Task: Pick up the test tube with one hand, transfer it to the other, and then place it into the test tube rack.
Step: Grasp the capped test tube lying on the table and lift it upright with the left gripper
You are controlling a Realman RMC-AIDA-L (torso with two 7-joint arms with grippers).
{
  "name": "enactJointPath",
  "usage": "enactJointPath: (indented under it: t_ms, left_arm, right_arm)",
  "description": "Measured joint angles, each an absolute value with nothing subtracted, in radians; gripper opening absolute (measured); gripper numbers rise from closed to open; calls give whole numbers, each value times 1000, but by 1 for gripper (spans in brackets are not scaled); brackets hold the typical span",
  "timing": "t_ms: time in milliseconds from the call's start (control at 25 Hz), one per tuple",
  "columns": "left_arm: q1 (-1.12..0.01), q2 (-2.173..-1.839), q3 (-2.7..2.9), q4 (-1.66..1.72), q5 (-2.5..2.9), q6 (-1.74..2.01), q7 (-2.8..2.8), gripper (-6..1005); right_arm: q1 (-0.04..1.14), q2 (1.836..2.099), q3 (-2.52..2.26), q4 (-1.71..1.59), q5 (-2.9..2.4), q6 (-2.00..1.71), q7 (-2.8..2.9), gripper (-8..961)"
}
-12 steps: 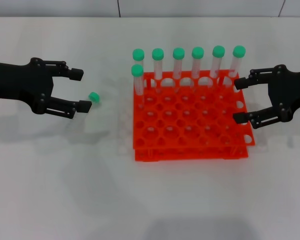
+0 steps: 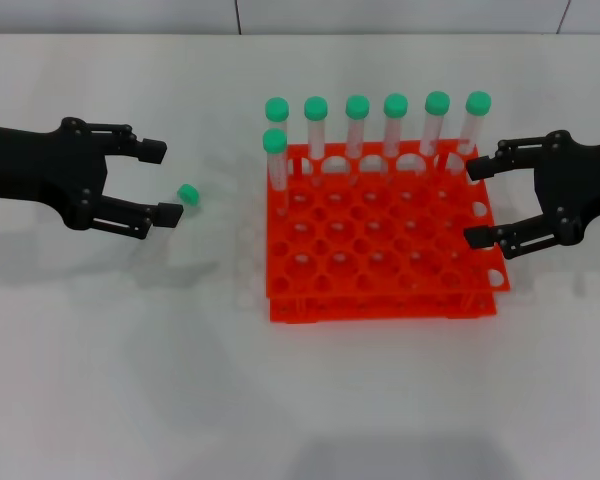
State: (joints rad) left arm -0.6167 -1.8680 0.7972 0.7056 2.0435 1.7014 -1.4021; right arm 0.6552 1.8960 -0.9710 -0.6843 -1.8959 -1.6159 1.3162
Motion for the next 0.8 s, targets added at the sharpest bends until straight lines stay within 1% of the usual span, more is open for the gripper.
enactJointPath:
  t_ms: [440, 560, 680, 800]
  left_arm:
    - [-617, -1869, 796, 712, 2045, 1693, -1423, 861]
    - [-604, -1881, 796, 775, 2045, 1693, -1496, 861]
    - [-561, -1906, 797, 930, 2046, 1699, -1654, 861]
    - [-538, -1917, 798, 1016, 2057, 1700, -1759, 861]
  right_arm:
    - [655, 1897, -970, -684, -1896, -1615, 1321, 842]
    - [655, 1897, -968, -685, -1896, -1615, 1324, 842]
    - [654, 1897, -966, -688, -1896, -1615, 1324, 842]
    - [651, 1899, -964, -695, -1896, -1613, 1318, 842]
